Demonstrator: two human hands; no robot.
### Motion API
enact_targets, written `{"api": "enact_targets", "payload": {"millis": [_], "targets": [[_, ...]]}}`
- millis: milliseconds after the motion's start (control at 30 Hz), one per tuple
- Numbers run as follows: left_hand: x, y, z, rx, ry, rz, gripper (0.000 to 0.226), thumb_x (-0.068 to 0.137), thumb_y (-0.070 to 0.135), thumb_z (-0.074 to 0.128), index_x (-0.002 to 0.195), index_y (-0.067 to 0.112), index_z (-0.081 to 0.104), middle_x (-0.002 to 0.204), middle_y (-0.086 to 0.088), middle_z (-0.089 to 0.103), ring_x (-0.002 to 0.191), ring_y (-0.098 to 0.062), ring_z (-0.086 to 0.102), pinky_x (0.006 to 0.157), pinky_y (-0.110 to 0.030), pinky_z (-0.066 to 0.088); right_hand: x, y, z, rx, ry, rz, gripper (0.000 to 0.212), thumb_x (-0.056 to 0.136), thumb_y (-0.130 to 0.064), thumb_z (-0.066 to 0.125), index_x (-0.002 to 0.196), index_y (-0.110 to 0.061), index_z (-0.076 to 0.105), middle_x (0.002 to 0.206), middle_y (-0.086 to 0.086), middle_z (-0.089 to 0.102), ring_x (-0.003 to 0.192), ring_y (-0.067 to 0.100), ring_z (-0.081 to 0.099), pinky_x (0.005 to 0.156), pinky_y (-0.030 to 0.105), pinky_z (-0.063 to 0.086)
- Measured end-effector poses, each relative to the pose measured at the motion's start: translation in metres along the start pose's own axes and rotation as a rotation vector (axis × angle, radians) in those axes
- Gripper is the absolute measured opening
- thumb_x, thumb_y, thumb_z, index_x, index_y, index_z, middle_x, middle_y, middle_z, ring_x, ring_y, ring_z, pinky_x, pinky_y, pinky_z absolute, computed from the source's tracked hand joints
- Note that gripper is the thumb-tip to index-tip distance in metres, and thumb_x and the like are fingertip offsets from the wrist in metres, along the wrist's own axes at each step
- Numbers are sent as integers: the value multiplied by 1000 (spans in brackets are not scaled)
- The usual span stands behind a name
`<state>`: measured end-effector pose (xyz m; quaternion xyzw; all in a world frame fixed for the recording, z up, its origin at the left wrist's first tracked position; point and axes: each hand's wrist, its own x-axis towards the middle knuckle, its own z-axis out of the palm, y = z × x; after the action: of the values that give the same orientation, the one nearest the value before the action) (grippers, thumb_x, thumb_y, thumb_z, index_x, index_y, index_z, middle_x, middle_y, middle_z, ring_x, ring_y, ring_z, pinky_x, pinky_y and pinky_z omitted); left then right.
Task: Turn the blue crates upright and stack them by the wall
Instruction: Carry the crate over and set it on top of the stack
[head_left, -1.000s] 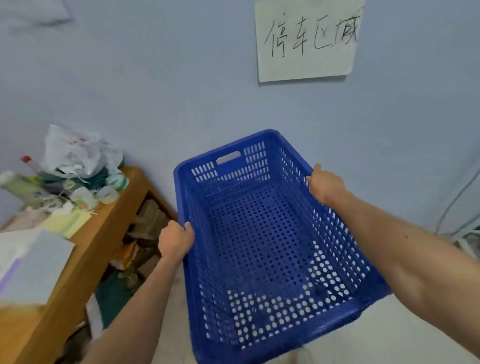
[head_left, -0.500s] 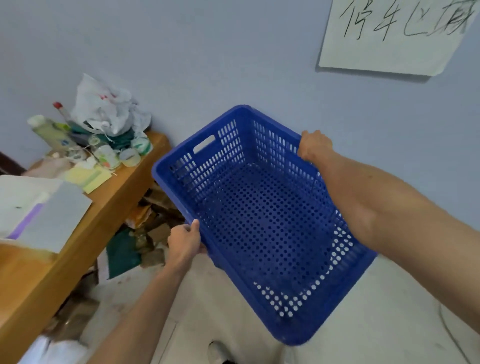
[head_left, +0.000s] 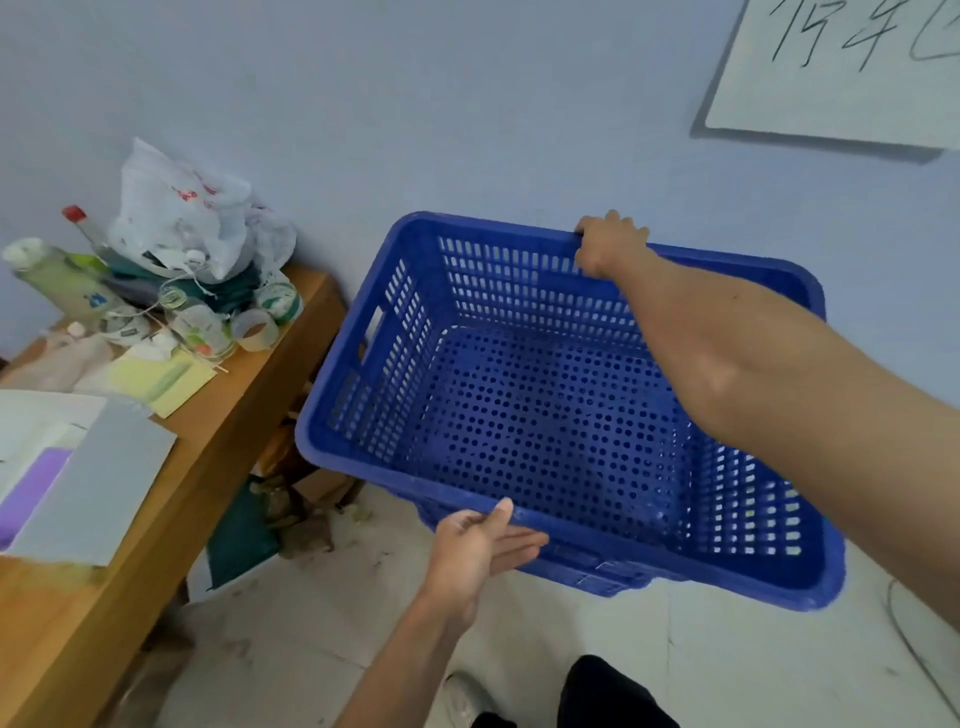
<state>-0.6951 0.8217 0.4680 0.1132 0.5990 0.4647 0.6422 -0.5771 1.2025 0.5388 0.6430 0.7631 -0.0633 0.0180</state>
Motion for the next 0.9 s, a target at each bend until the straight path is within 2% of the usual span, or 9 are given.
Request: {"api": "enact_targets", "payload": {"millis": [167,300,467,900], "targets": [[15,2,17,-33,-84,-63,41,97,22,60,107,-17,63,94,-27,74,91,-36,74,85,-42,59,33,-10,15,-77,-27,-59,43,96,-25,50,138,-20,47,134,17,47,122,38,47,105,53,31],[28,13,29,-39,-70,-49,39,97,23,60,105,-15,65,95,-28,74,92,-37,74,83,-41,60,57,-9,26,-73,-76,-79,46,94,-22,50,140,-23,46,133,16,49,121,36,48,105,51,31],[41,21,38,-18,-49,-18,38,96,24,60,103,-13,68,95,-28,74,92,-39,73,88,-48,58,79,0,38,-79,-65,-126,45,93,-22,51,138,-19,47,129,17,51,117,36,50,100,49,39],[43,25,44,29,5,41,43,97,29,59,98,-13,70,90,-28,74,87,-39,74,77,-41,60,70,8,42,-163,-59,-155,62,93,-37,53,143,-4,37,140,20,42,126,36,43,105,48,36]]}}
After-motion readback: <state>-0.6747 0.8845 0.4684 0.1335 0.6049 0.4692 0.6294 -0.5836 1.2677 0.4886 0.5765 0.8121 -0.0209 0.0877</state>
